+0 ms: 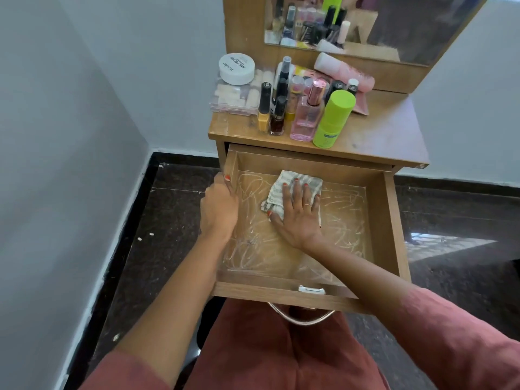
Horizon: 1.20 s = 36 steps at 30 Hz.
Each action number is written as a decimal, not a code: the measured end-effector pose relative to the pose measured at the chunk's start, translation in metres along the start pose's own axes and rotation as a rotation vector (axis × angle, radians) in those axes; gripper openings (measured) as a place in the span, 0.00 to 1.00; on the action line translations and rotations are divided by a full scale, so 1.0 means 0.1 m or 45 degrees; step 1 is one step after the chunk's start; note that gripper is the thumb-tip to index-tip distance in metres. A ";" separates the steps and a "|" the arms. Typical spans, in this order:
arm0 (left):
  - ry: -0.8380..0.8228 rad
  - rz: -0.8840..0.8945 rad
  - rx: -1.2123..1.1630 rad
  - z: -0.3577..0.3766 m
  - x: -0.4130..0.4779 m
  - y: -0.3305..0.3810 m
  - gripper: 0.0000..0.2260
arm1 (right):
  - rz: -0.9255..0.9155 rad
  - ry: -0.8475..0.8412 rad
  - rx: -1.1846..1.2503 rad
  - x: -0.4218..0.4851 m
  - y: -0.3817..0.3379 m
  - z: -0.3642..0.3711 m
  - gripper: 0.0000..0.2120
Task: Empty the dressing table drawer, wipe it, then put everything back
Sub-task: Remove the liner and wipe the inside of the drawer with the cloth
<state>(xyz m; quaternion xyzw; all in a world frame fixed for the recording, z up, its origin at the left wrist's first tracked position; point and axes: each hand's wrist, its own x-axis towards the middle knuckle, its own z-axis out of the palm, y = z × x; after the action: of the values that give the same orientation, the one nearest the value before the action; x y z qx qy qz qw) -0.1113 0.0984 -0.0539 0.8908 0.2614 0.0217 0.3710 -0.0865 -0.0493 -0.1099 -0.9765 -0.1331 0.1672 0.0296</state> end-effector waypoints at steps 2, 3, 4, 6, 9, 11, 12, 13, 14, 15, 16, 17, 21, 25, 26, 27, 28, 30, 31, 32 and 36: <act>-0.002 0.000 0.003 0.01 -0.01 -0.01 0.14 | 0.019 0.041 -0.015 0.02 -0.08 0.02 0.33; -0.003 0.005 0.003 0.01 -0.01 -0.01 0.14 | 0.007 0.062 -0.022 0.02 -0.11 0.03 0.33; -0.003 0.010 0.002 0.01 -0.01 -0.01 0.14 | -0.015 0.072 -0.027 0.04 -0.13 0.04 0.33; 0.001 0.013 -0.003 0.01 -0.01 0.00 0.14 | -0.069 0.067 -0.032 0.06 -0.19 0.04 0.32; 0.013 0.013 0.013 0.00 -0.02 0.00 0.15 | -0.129 0.081 -0.034 0.09 -0.29 0.02 0.31; 0.018 0.025 0.020 0.01 -0.02 0.01 0.15 | -0.184 0.082 -0.046 0.12 -0.33 0.02 0.30; 0.017 0.030 0.025 0.01 -0.02 0.01 0.15 | -0.213 0.079 -0.053 0.14 -0.35 0.01 0.30; 0.016 0.032 0.028 0.01 -0.01 0.01 0.15 | -0.240 0.080 -0.059 0.16 -0.37 0.01 0.30; 0.014 0.033 0.029 0.01 -0.02 0.01 0.15 | -0.267 0.081 -0.063 0.18 -0.40 0.00 0.29; 0.010 0.033 0.029 0.01 -0.02 0.01 0.15 | -0.292 0.077 -0.065 0.20 -0.43 -0.01 0.29; 0.005 0.034 0.029 0.01 -0.02 0.01 0.15 | -0.311 0.072 -0.069 0.22 -0.46 -0.01 0.29; -0.001 0.036 0.029 0.01 -0.03 0.01 0.15 | -0.323 0.069 -0.074 0.23 -0.48 -0.01 0.29; -0.007 0.019 0.047 0.00 -0.04 0.01 0.14 | -0.391 0.068 -0.081 0.28 -0.53 -0.05 0.29; -0.012 0.017 0.065 -0.01 -0.06 0.03 0.14 | -0.443 0.033 -0.078 0.31 -0.54 -0.10 0.29; -0.009 0.023 0.066 -0.01 -0.06 0.02 0.14 | -0.453 0.027 -0.060 0.31 -0.53 -0.11 0.28; -0.006 0.028 0.066 -0.01 -0.06 0.02 0.14 | -0.465 0.024 -0.034 0.32 -0.52 -0.11 0.28; -0.004 0.029 0.064 -0.01 -0.06 0.02 0.14 | -0.479 0.019 -0.009 0.32 -0.50 -0.11 0.28; -0.001 0.030 0.061 -0.01 -0.06 0.02 0.14 | -0.513 0.009 0.028 0.31 -0.47 -0.13 0.27; -0.001 0.032 0.064 0.00 -0.07 0.02 0.14 | -0.535 0.003 0.036 0.30 -0.45 -0.13 0.27; -0.001 0.035 0.069 0.00 -0.07 0.02 0.14 | -0.562 -0.006 0.037 0.29 -0.42 -0.13 0.27; 0.004 0.044 0.076 0.00 -0.07 0.02 0.13 | -0.697 -0.068 0.024 0.12 -0.33 -0.07 0.31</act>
<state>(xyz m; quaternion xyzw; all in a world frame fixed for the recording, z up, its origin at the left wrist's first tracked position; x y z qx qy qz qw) -0.1168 0.0934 -0.0517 0.9058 0.2470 0.0216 0.3437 -0.0810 -0.0147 -0.1036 -0.8991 -0.3912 0.1798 0.0790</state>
